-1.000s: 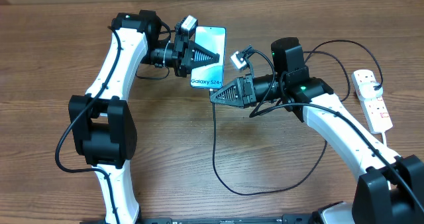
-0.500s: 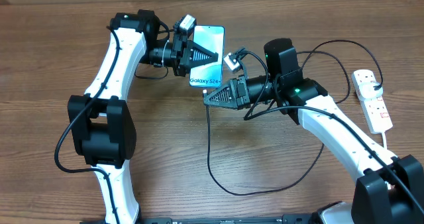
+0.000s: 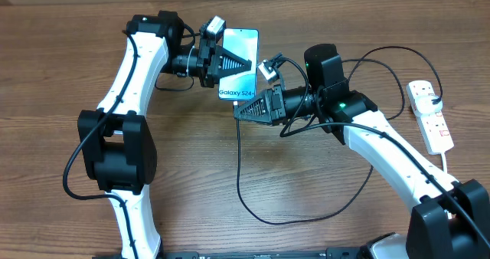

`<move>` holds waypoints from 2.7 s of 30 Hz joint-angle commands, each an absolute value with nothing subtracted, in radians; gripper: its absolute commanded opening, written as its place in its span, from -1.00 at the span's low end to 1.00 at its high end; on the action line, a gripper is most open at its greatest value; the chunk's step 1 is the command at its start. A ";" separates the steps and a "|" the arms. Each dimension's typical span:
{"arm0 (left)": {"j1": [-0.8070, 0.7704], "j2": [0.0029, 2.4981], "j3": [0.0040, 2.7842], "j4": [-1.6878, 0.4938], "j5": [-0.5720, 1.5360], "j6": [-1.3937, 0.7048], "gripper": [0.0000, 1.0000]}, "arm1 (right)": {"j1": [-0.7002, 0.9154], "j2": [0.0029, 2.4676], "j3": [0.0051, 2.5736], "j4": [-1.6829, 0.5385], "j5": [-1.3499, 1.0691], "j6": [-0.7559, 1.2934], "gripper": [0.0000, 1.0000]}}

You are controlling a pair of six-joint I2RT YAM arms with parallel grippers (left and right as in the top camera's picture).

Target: Plug charger to phone and switch on socket

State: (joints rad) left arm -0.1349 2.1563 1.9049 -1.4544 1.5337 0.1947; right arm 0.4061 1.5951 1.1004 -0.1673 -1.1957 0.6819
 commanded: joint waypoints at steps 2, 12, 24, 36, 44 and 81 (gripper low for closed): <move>-0.143 2.131 1.919 -1.461 1.580 0.224 -0.92 | 0.410 1.587 1.108 -0.141 -1.141 0.701 -0.92; -0.143 2.131 1.919 -1.457 1.580 0.225 -0.91 | 0.409 1.587 1.108 -0.121 -1.145 0.731 -0.93; -0.142 2.131 1.919 -1.427 1.579 0.225 -0.91 | 0.409 1.587 1.108 -0.121 -1.192 0.738 -0.93; -0.143 2.131 1.919 -1.414 1.579 0.225 -0.91 | 0.409 1.587 1.108 -0.125 -1.199 0.801 -0.93; -0.138 2.131 1.919 -1.390 1.581 0.190 -0.91 | 0.409 1.587 1.108 -0.125 -1.236 0.811 -0.93; -0.118 2.131 1.919 -1.383 1.580 0.108 -0.91 | 0.408 1.587 1.108 -0.137 -1.191 0.759 -0.93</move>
State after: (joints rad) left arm -0.1226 2.1563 1.9049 -1.3865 1.5440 0.1307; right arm 0.4072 1.5951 1.1004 -0.1356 -1.1961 0.7650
